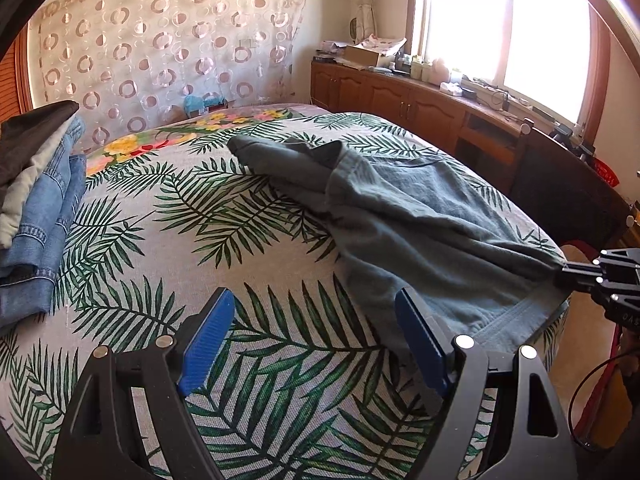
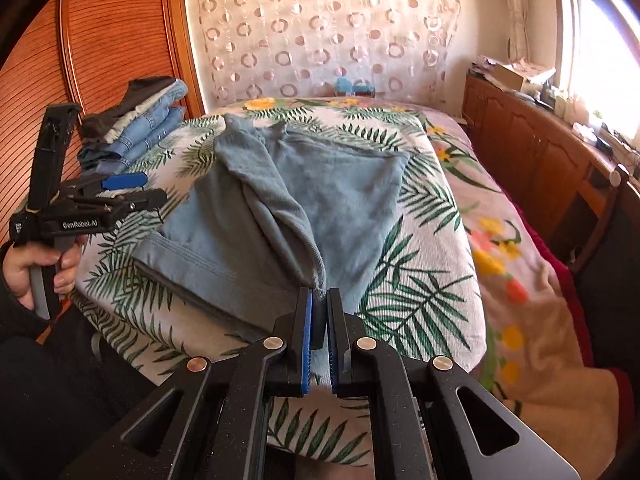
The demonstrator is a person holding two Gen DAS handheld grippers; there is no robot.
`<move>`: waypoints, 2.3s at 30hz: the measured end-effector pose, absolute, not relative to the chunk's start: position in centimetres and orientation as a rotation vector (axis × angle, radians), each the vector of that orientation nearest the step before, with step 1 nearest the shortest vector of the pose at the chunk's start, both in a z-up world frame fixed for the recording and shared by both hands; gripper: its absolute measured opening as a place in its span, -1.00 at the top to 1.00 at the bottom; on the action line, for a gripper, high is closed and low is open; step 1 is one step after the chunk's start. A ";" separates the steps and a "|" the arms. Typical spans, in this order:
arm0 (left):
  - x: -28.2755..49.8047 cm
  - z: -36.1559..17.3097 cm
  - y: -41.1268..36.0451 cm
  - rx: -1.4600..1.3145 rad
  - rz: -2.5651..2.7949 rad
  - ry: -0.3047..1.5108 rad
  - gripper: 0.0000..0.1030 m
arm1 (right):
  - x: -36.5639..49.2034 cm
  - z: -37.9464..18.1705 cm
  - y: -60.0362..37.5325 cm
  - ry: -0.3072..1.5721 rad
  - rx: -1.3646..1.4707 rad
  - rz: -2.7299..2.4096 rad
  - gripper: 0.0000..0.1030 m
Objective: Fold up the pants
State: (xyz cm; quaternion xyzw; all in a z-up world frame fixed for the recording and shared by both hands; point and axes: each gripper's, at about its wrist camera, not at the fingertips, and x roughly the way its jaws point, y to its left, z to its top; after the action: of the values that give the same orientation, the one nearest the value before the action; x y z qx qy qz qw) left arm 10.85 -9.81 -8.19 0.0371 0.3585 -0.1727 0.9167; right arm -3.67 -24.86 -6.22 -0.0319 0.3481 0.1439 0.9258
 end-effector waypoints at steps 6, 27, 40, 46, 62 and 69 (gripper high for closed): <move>11.1 -8.4 -9.5 0.071 -0.342 0.737 -0.61 | -3.1 -6.9 -24.9 0.737 -0.063 0.290 0.87; 10.2 -7.7 -7.3 0.003 -0.282 0.599 -0.61 | 0.3 -4.2 -23.4 0.632 -0.038 0.300 0.36; 9.7 -7.6 -7.1 -0.006 -0.281 0.567 -0.61 | 7.0 -4.1 -18.2 0.654 -0.106 0.470 0.36; 9.8 -7.7 -6.8 -0.019 -0.262 0.562 -0.61 | 9.6 -4.2 -17.0 0.685 -0.149 0.516 0.36; 9.9 -7.8 -6.8 -0.019 -0.259 0.561 -0.61 | 13.4 -4.7 -13.5 0.745 -0.256 0.525 0.89; 10.0 -8.0 -6.9 -0.018 -0.259 0.568 -0.61 | 11.9 -1.2 -16.6 0.637 -0.143 0.563 0.94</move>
State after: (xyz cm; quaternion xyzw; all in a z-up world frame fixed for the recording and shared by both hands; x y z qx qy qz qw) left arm 9.98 -6.94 -8.01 -0.0088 0.2796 -0.1272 0.9516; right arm 11.95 -16.64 -1.22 -0.0691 0.3086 0.2730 0.9085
